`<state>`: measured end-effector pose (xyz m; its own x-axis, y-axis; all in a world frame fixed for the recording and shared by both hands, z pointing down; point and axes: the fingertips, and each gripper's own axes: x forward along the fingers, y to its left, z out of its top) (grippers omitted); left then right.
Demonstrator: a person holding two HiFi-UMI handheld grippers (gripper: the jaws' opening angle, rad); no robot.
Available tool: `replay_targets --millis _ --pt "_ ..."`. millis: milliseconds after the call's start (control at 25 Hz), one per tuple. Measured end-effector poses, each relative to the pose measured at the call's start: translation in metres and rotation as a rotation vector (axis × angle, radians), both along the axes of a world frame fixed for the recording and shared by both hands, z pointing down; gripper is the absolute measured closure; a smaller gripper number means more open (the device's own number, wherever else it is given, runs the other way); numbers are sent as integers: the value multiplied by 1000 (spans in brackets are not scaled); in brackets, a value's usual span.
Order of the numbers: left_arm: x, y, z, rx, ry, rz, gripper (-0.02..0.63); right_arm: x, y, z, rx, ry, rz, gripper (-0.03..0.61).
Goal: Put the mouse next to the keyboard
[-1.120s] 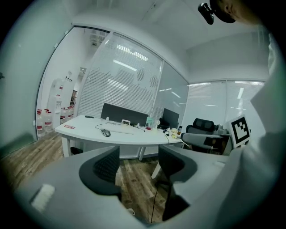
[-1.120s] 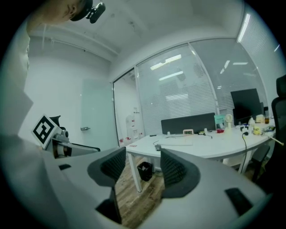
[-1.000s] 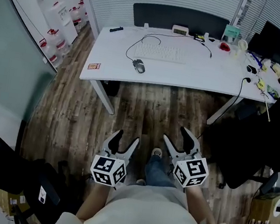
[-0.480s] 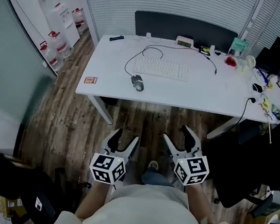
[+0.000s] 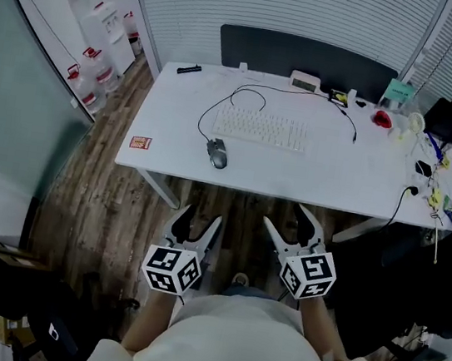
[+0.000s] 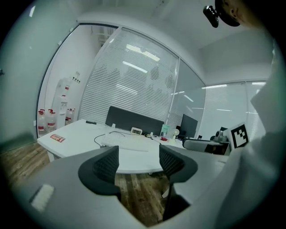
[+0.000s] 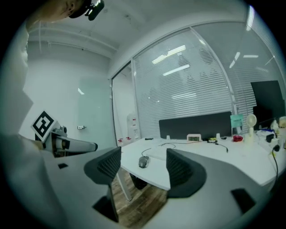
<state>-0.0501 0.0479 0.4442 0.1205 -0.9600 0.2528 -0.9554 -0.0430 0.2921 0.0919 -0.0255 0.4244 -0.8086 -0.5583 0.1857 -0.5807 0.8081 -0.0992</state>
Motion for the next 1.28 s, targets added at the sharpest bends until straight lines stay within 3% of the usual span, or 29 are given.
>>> replay_targets --millis 640,1280 --pt "-33 -45 22 -69 20 -86 347 -51 -56 35 -78 36 -90 275" --pt "-137 -129 25 -51 7 -63 347 -183 -113 94 -123 158 -182 276"
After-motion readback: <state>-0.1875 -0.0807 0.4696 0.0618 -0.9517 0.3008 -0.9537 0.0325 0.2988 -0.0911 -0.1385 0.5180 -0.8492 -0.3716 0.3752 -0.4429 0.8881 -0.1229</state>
